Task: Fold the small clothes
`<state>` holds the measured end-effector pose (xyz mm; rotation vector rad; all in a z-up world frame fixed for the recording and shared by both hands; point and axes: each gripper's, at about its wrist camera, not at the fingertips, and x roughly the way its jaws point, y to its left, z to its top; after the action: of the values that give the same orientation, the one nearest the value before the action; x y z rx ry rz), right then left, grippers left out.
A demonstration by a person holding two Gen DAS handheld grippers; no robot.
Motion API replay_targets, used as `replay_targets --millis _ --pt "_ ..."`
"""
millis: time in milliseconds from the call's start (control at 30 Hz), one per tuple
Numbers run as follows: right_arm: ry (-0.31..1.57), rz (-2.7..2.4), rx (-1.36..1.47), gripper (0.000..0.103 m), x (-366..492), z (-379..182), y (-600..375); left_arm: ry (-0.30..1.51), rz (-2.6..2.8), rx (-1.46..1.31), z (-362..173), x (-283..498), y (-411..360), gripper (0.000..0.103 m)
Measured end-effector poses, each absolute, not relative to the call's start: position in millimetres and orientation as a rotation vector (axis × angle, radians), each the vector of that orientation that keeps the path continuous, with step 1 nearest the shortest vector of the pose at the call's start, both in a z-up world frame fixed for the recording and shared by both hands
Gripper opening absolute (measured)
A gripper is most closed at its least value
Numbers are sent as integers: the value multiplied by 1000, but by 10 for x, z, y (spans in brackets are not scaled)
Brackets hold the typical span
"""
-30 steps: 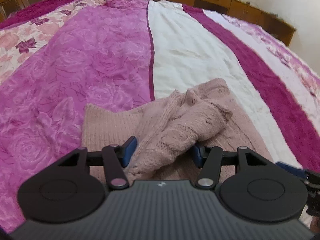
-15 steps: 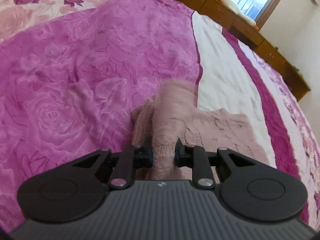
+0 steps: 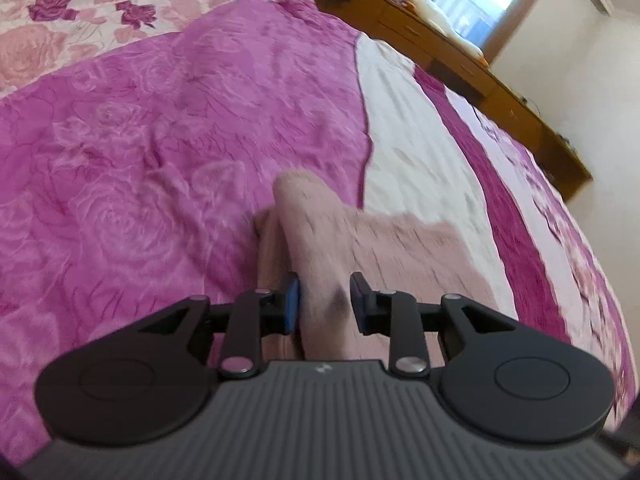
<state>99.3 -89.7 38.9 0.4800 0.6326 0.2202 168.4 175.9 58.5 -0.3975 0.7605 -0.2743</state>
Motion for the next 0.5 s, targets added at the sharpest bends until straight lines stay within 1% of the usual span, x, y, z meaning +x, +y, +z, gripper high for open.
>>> replay_targets --millis 133,300,467,500 --pt "638 217 487 72 946 391 -896 765 -310 -384 637 1382 1728 35" --pt "648 214 492 72 882 377 -912 790 -333 -347 657 1112 1647 35" --pt "659 207 489 72 822 363 -899 797 -343 -312 593 1044 1552 35" --pt "659 207 487 72 812 361 -897 796 -336 -317 558 1046 1553 34"
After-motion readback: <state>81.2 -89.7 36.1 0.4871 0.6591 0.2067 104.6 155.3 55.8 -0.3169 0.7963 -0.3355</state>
